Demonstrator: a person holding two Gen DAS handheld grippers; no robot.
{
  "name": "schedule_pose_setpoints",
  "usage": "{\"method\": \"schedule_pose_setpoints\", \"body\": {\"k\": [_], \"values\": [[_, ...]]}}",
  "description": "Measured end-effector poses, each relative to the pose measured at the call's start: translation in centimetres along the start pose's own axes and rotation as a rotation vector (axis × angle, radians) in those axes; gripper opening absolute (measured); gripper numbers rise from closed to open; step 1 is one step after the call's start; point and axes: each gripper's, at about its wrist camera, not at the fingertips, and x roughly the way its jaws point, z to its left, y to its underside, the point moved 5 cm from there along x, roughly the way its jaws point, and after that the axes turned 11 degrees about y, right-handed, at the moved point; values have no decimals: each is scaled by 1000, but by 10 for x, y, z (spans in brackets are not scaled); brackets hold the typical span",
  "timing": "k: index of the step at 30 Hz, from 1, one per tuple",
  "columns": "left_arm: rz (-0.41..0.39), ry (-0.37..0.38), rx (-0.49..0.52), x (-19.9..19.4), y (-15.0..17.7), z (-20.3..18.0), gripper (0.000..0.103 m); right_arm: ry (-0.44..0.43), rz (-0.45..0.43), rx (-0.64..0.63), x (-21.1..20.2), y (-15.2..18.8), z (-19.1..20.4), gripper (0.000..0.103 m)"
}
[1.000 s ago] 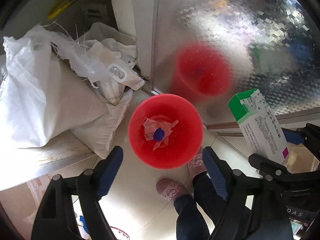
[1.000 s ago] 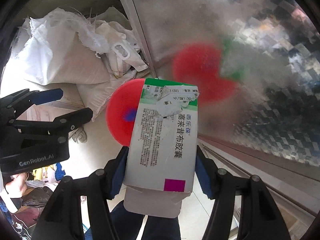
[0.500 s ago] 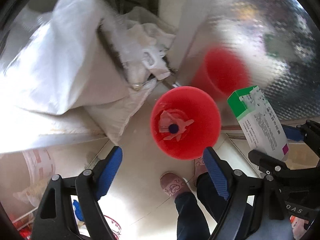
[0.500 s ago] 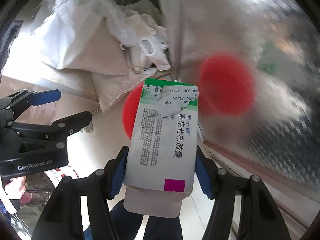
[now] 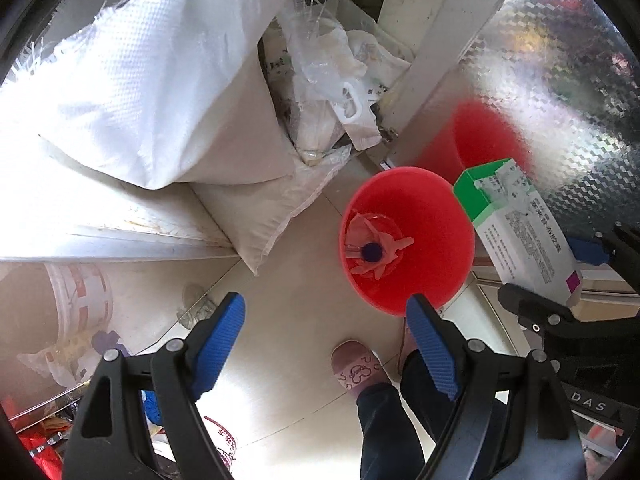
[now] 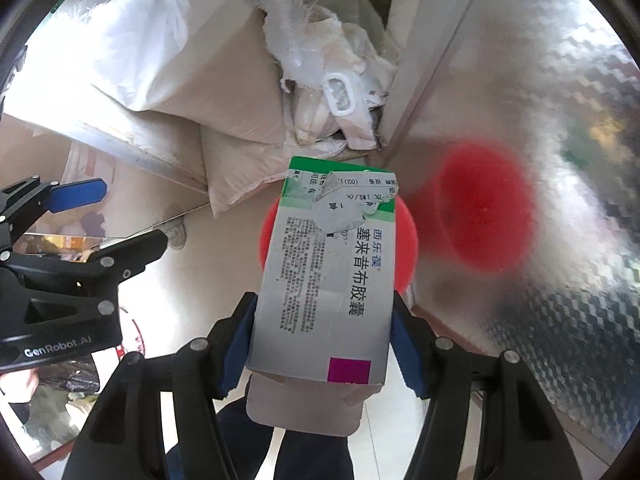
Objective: Collect trash
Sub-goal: 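Open the right gripper to drop the white-green medicine box into the bin, then raise both grippers back up over the counter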
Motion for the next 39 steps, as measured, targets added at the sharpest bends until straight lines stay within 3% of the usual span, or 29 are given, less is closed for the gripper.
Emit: {"method": "schedule_pose_setpoints", "body": {"k": [2, 3, 7, 19, 26, 39], "values": [[0, -5, 4, -1, 1, 1, 82, 26, 4, -2, 2, 0, 0, 66], [-1, -8, 6, -2, 2, 0, 82, 39, 6, 2, 3, -1, 1, 74], [-1, -11, 22, -6, 5, -3, 81, 45, -7, 15, -2, 1, 2, 81], [-53, -19, 25, -58, 13, -16, 81, 70, -62, 40, -47, 9, -3, 81], [-84, -24, 27, -112, 16, -29, 81, 84, -99, 39, -93, 13, -8, 81], [-175, -14, 4, -255, 19, -63, 82, 103, -241, 57, -230, 19, -19, 81]]}}
